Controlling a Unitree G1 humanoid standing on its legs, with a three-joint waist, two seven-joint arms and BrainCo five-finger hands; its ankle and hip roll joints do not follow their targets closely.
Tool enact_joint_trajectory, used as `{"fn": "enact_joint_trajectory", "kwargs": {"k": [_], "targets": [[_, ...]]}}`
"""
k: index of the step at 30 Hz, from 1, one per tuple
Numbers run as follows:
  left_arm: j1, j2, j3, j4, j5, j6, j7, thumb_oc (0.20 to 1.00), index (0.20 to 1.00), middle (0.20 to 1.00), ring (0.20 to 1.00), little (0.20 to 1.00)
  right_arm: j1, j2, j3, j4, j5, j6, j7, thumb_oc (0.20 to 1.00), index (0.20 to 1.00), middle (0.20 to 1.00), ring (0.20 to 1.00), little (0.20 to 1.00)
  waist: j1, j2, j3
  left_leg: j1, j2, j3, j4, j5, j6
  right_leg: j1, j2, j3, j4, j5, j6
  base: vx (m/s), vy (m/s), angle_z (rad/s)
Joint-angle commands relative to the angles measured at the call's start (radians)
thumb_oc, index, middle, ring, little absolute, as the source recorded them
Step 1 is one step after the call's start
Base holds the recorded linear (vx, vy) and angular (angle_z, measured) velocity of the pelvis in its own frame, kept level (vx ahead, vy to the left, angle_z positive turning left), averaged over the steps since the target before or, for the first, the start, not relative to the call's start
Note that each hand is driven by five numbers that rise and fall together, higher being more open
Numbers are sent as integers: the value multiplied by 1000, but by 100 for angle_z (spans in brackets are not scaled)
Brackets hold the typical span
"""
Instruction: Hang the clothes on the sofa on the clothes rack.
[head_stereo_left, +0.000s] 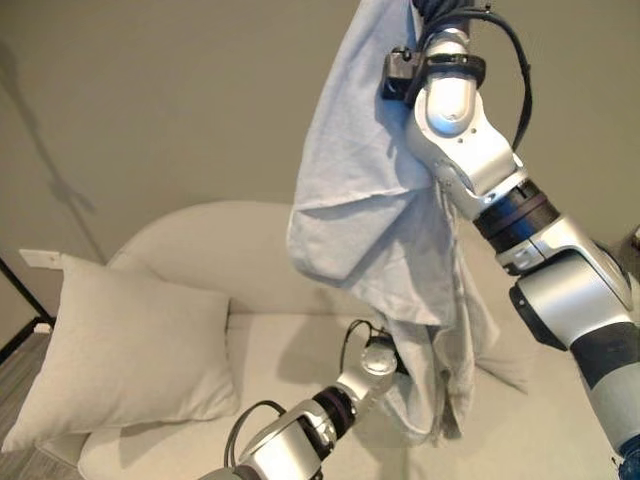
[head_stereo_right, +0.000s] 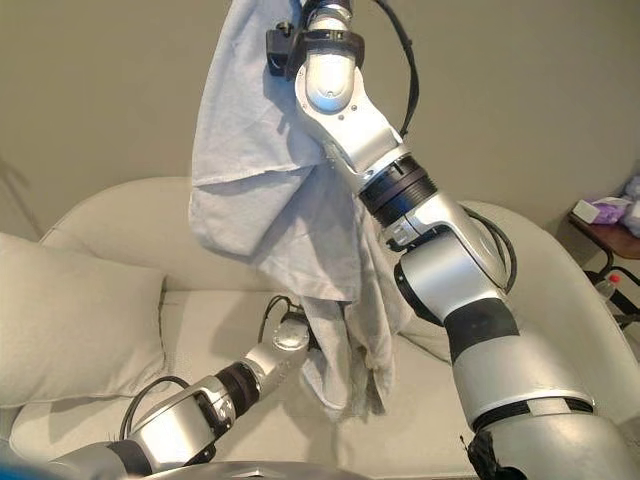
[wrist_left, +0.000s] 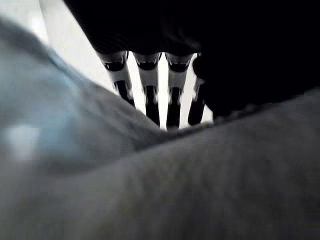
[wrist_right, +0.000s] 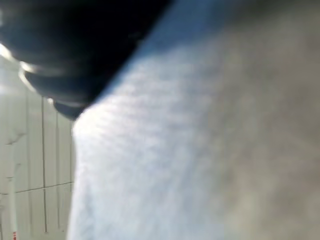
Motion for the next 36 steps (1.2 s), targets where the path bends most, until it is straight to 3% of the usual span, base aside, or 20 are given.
{"fn": "enact_joint_trajectory", "kwargs": {"k": [1, 7, 8, 9, 10, 11, 15, 20, 22, 23, 26, 29, 30, 34, 35, 36], "targets": [[-67, -31, 72, -15, -48, -84, 1, 200, 200, 200, 200, 200, -177, -4, -60, 182, -2, -13, -18, 200, 200, 200, 200, 200, 57, 4, -13, 15, 28, -34, 4, -75, -10, -93, -50, 25, 10, 85, 111, 0, 0, 0], [30, 95, 142, -188, -71, -109, 44, 200, 200, 200, 200, 200, -102, -125, -79, 98, -60, 10, -38, 200, 200, 200, 200, 200, 99, 15, -11, 15, 27, -49, 4, -73, -4, -81, -62, 9, 10, 80, 112, -1, 12, 2], [79, 143, 180, -304, -68, -124, 55, 200, 200, 200, 200, 200, -40, -199, -99, 13, -95, 17, -46, 200, 200, 200, 200, 200, 116, 20, -9, 16, 25, -54, 4, -74, 0, -75, -68, 4, 10, 78, 113, 1, 27, 16], [83, 145, 178, -307, -68, -122, 56, 200, 200, 200, 200, 200, -35, -199, -101, 9, -96, 19, -47, 200, 200, 200, 200, 200, 117, 19, -11, 17, 25, -54, 4, -74, 0, -75, -68, 3, 10, 77, 113, 8, 61, 22], [137, 188, 222, -404, -41, -128, 78, 200, 200, 200, 200, 200, 38, -269, -127, -96, -142, 21, -49, 200, 200, 200, 200, 200, 132, 22, -11, 20, 22, -55, 4, -74, 7, -69, -73, 2, 10, 76, 116, 8, 34, 24], [140, 190, 220, -407, -40, -127, 79, 200, 200, 200, 200, 200, 43, -270, -129, -100, -143, 23, -50, 200, 200, 200, 200, 200, 133, 21, -12, 21, 22, -55, 4, -74, 7, -68, -73, 1, 10, 76, 115, 11, 55, 20], [268, 273, 353, -610, 82, -122, 155, 200, 200, 200, 200, 200, 291, -430, -243, -358, -276, 42, -28, 200, 200, 200, 200, 200, 167, 17, -11, 35, 0, -50, 4, -69, 24, -55, -100, 1, 10, 79, 127, -25, 75, 9], [341, 341, 485, -776, 249, -96, 232, 200, 200, 200, 200, 200, 506, -447, -367, -562, -355, 28, -2, 200, 200, 200, 200, 200, 193, 15, 10, 40, -20, -32, 14, -68, 38, -54, -124, -2, 10, 87, 132, -52, 89, 4], [344, 343, 483, -779, 250, -94, 232, 200, 200, 200, 200, 200, 513, -445, -372, -567, -357, 31, -2, 200, 200, 200, 200, 200, 193, 12, 8, 39, -21, -32, 15, -68, 38, -54, -125, -2, 10, 87, 132, -85, 65, 9], [344, 368, 522, -832, 356, -75, 275, 200, 200, 200, 200, 200, 597, -428, -429, -657, -401, 22, 9, 200, 200, 200, 200, 200, 197, 9, 27, 23, -31, -24, 30, -68, 42, -73, -135, -5, 10, 104, 132, -181, 88, 15], [331, 406, 551, -883, 463, -61, 310, 200, 200, 200, 200, 200, 658, -403, -460, -707, -436, 16, 14, 200, 200, 200, 200, 200, 202, 2, 68, -6, -38, 7, 60, -69, 42, -115, -146, -28, 10, 134, 132, -237, 61, 13], [332, 450, 598, -929, 551, -58, 353, 200, 200, 200, 200, 200, 726, -365, -477, -763, -464, 8, 22, 200, 200, 200, 200, 200, 209, 0, 93, -27, -52, 22, 82, -64, 53, -126, -156, -104, 10, 106, 128, -232, 100, 3], [336, 465, 609, -942, 572, -57, 360, 200, 200, 200, 200, 200, 741, -355, -475, -769, -467, 8, 29, 200, 200, 200, 200, 200, 216, 1, 101, -44, -55, 29, 91, -55, 56, -108, -153, -138, 25, 85, 109, -288, 80, -7], [390, 516, 677, -1000, 647, -53, 387, 200, 200, 200, 200, 200, 725, -337, -435, -760, -457, -6, 42, 200, 200, 200, 200, 200, 250, 25, 119, -100, -24, 63, 100, 2, 71, -81, -117, -216, 289, -55, 44, -330, 39, -30], [409, 536, 702, -1001, 681, -45, 395, 200, 200, 200, 200, 200, 716, -328, -414, -752, -456, -6, 58, 200, 200, 200, 200, 200, 277, 39, 114, -121, -7, 75, 83, 30, 79, -51, -103, -222, 438, -151, 24, -286, 38, -81], [409, 536, 703, -1002, 682, -44, 395, 200, 200, 200, 200, 200, 715, -328, -413, -751, -456, -6, 58, 200, 200, 200, 200, 200, 279, 35, 113, -125, -10, 80, 82, 34, 78, -61, -105, -216, 445, -152, 22, -240, 29, -76]]}}
